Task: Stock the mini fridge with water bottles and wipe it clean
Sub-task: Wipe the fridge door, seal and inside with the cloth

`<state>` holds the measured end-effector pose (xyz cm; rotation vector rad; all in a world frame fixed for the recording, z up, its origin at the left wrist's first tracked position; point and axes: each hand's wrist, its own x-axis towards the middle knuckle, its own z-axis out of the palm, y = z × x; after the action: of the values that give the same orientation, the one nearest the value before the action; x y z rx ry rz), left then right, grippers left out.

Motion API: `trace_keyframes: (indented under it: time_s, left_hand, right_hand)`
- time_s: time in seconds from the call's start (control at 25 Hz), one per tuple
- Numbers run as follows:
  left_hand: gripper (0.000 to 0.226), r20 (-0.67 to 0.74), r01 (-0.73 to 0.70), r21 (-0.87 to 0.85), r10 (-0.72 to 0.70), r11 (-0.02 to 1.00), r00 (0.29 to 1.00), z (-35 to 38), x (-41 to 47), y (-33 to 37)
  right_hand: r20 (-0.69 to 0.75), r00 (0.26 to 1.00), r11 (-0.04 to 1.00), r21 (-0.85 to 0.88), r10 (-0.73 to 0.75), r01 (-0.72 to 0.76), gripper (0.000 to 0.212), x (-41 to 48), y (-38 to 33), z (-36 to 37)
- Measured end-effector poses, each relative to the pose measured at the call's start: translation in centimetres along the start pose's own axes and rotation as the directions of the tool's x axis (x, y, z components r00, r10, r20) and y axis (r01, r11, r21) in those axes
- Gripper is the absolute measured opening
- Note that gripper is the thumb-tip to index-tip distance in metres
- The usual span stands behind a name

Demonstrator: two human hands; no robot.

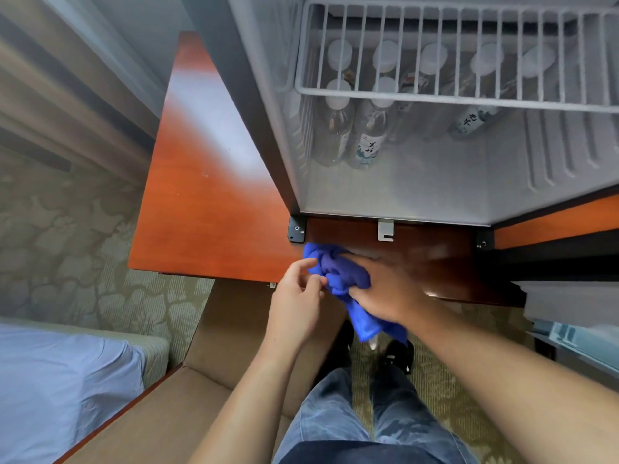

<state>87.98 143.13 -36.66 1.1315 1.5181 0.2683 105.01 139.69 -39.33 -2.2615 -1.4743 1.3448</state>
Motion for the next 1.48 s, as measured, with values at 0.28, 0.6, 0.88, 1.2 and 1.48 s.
trace_keyframes:
  time_s: [0.28, 0.6, 0.88, 1.2, 1.48]
  left_hand:
    - [0.028, 0.015, -0.082, 0.024, 0.082, 0.996, 0.997, 0.0, 2.1, 3.2]
    - [0.030, -0.034, -0.048, -0.012, 0.047, 0.999, 0.998, -0.6, 4.0, 3.0]
    - [0.036, 0.039, -0.152, -0.152, 0.159, 0.977, 0.986, 0.4, 4.2, 4.4]
    - [0.034, -0.156, -0.186, -0.021, 0.181, 0.982, 0.971, 0.8, 4.9, 6.2]
    - [0.065, -0.073, -0.533, 0.129, 0.544, 0.836, 0.836, 5.5, 4.2, 10.7]
  right_hand:
    - [-0.599, 0.734, 0.819, 0.565, 0.320, 0.103, 0.066, -0.8, 3.5, -6.5]
    - [-0.351, 0.820, 0.788, 0.588, 0.452, -0.183, 0.061, 2.3, 2.9, -5.1]
    - [-0.165, 0.970, 0.886, 0.455, 0.180, -0.088, 0.049, 5.2, -5.7, -2.8]
    - [-0.118, 0.982, 0.787, 0.615, 0.147, -0.044, 0.041, 5.5, -4.4, -3.8]
    - [-0.171, 0.982, 0.993, 0.097, 0.079, -0.063, 0.042, 3.8, 1.6, -7.5]
